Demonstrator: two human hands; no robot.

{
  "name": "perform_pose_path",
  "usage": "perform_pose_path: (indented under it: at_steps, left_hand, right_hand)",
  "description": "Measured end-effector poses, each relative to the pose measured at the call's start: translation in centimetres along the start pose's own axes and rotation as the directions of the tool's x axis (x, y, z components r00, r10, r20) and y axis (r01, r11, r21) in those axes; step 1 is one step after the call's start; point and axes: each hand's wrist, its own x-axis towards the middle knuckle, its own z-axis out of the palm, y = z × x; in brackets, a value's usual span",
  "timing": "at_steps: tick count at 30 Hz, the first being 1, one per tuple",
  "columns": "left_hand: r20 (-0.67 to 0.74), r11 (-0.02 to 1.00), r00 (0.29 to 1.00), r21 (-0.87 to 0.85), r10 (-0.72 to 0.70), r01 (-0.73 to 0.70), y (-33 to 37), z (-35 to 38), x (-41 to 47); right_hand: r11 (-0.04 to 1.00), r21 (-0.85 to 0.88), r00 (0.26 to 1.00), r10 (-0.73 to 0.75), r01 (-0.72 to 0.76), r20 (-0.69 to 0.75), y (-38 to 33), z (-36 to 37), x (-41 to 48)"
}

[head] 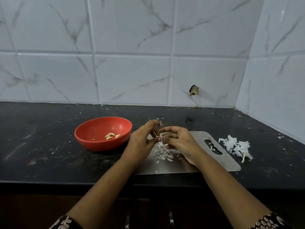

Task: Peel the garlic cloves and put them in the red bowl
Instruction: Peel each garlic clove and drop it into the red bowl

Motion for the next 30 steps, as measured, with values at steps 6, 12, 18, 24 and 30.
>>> perform_pose_path:
  at_steps: [6, 12, 18, 24, 30]
  left_hand:
    - [0.002, 1.0, 1.0, 0.009, 0.0, 0.0, 0.0, 0.0, -0.1]
    - [0.027, 0.998, 0.999, -0.057, -0.018, 0.019, 0.5, -0.2, -0.2]
    - [-0.038, 0.992, 0.998, -0.12, -0.056, 0.051, 0.9, -0.4, -0.2]
    - [-0.031, 0.995, 0.997, -0.079, -0.067, 0.064, 0.8, -0.4, -0.5]
    - [-0.105, 0.992, 0.99, -0.088, -0.097, 0.088, 0.8, -0.3, -0.5]
  right_hand:
    - [1.0, 0.028, 1.0, -0.013, 0.013, 0.01, 0.0, 0.0, 0.0]
    - [0.998, 0.053, 0.999, -0.018, 0.017, 0.027, -0.1, 0.2, 0.0]
    - [0.998, 0.065, 0.998, -0.018, 0.015, 0.054, 0.0, 0.1, 0.0]
    - [0.996, 0.086, 0.998, -0.021, 0.015, 0.067, 0.1, 0.1, -0.1]
    - [0.988, 0.139, 0.998, -0.068, 0.064, 0.02, -0.1, 0.2, -0.1]
